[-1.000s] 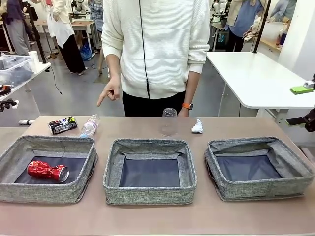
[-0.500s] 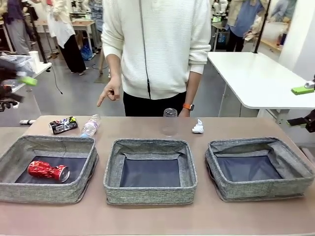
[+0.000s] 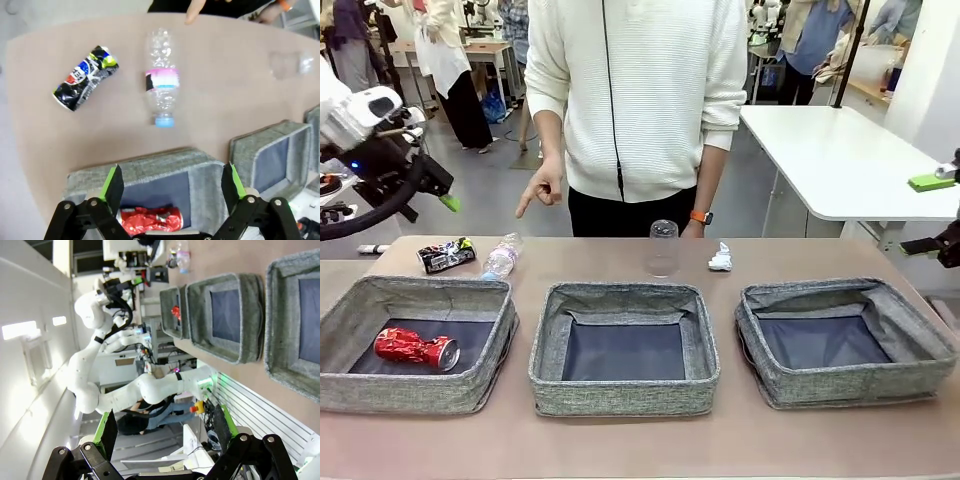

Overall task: Sort the waste into the appropriate baskets.
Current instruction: Pick up the waste item pointed out by the person.

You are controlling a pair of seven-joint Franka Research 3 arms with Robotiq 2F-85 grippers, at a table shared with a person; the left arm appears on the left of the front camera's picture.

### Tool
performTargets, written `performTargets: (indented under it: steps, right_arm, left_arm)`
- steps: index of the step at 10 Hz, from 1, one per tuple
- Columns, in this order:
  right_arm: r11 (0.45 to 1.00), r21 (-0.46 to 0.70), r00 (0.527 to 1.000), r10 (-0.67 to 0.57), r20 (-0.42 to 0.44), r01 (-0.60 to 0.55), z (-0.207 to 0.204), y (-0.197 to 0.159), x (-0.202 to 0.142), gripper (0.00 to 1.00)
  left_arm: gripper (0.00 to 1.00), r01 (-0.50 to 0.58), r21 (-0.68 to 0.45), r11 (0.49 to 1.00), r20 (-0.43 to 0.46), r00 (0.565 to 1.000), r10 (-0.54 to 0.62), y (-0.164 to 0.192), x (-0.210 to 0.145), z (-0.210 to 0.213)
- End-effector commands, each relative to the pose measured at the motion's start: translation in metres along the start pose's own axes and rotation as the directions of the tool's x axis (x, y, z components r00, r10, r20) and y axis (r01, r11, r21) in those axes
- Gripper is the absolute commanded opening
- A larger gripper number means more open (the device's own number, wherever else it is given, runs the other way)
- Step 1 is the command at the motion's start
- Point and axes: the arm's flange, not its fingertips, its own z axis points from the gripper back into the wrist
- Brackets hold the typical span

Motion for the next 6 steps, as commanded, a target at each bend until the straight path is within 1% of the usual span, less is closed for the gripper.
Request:
performTargets:
  steps: [1, 2, 3, 4, 6]
  right_arm:
    - [1.0, 0.007, 1.0, -0.009, -0.004, 0.009, 0.001, 0.005, 0.001, 1.0]
    - [1.0, 0.007, 1.0, -0.009, -0.004, 0.009, 0.001, 0.005, 0.001, 1.0]
    - [1.0, 0.007, 1.0, -0.009, -0.004, 0.009, 0.001, 0.005, 0.001, 1.0]
    - [1.0, 0.007, 1.0, -0.009, -0.004, 0.009, 0.001, 0.005, 0.001, 1.0]
    - [1.0, 0.007, 1.0, -0.009, -0.004, 0.009, 0.001, 0.005, 0.001, 1.0]
  left_arm:
    - [1.0, 0.015, 0.025, 1.0, -0.014, 1.0, -0.015, 0.0, 0.002, -0.01]
    - [1.0, -0.124, 0.314, 0.941, 0.068, 0.992, 0.108, 0.006, 0.001, -0.026]
    - [1.0, -0.11, 0.348, 0.931, 0.071, 0.993, 0.091, 0.003, 0.001, -0.049]
    - [1.0, -0.122, 0.358, 0.926, 0.091, 0.991, 0.096, 0.004, 0.008, -0.067]
    - [1.0, -0.107, 0.361, 0.927, 0.071, 0.994, 0.087, 0.003, 0.018, -0.096]
